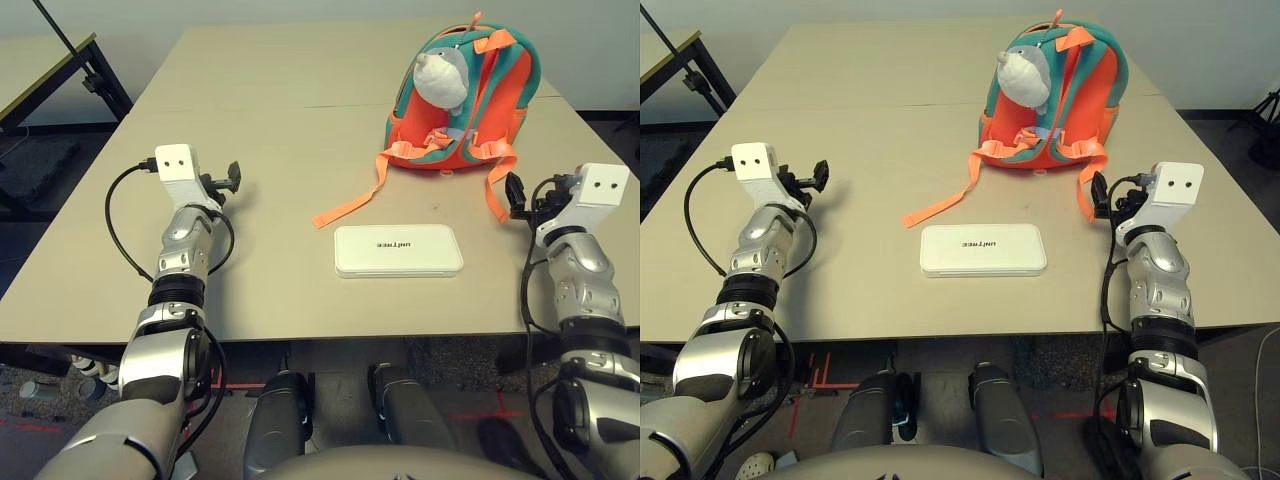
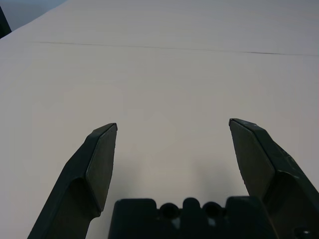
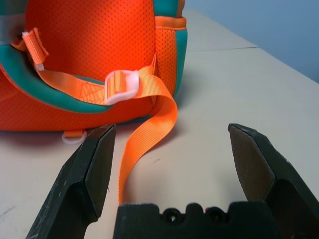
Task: Put the pencil case into the backpack and zip it.
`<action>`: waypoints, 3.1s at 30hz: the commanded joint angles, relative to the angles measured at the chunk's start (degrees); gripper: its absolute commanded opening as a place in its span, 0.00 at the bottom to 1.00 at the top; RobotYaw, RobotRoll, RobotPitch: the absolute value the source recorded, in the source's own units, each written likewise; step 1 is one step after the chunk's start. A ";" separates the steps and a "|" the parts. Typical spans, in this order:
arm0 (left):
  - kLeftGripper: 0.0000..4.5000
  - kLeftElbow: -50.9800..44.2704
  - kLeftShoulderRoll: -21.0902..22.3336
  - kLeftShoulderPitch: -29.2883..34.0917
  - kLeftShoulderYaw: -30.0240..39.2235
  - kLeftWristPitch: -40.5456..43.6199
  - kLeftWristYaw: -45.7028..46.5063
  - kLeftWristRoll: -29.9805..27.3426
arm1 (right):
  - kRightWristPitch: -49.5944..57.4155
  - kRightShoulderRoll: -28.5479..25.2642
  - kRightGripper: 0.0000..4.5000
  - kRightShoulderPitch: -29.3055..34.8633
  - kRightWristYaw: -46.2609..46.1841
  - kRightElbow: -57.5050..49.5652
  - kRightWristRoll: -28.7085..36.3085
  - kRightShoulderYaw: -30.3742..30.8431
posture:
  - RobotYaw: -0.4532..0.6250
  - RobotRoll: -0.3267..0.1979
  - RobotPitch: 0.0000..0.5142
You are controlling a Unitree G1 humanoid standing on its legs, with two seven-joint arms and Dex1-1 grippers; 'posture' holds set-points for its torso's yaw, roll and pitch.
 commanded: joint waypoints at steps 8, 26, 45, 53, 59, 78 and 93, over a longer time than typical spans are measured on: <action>1.00 -6.16 1.03 4.21 -0.08 2.22 -0.85 0.05 | 0.36 0.89 0.99 -0.36 0.64 -0.16 -0.35 1.62 | 0.27 0.62 0.26; 1.00 -34.57 2.17 6.58 0.22 53.92 -17.34 -26.29 | 0.65 -1.39 0.99 0.01 2.71 -1.54 -1.00 2.85 | 0.27 0.62 0.22; 1.00 -25.89 0.00 2.83 2.48 86.79 -21.32 -38.85 | 1.93 -1.91 0.99 2.23 3.16 -4.95 -2.72 3.82 | 0.21 0.62 0.18; 1.00 -21.59 0.40 1.34 -3.78 85.86 -25.20 -35.09 | 2.83 -1.99 0.99 3.25 2.72 -6.25 -2.74 3.82 | 0.19 0.62 0.18; 1.00 -19.04 0.30 0.37 -6.36 84.76 -26.09 -32.45 | 3.33 -1.90 0.99 3.61 2.68 -6.92 -2.77 3.95 | 0.19 0.62 0.18; 1.00 -13.55 -0.74 -0.63 -6.14 82.71 -26.35 -28.26 | 13.37 -9.46 0.99 7.96 12.08 -14.74 -7.64 12.35 | 0.18 0.62 0.20; 1.00 -12.56 -0.68 -2.29 -4.53 87.10 -24.92 -27.43 | 15.84 -15.15 0.00 12.20 21.79 -21.50 -14.03 21.34 | 0.19 0.62 0.21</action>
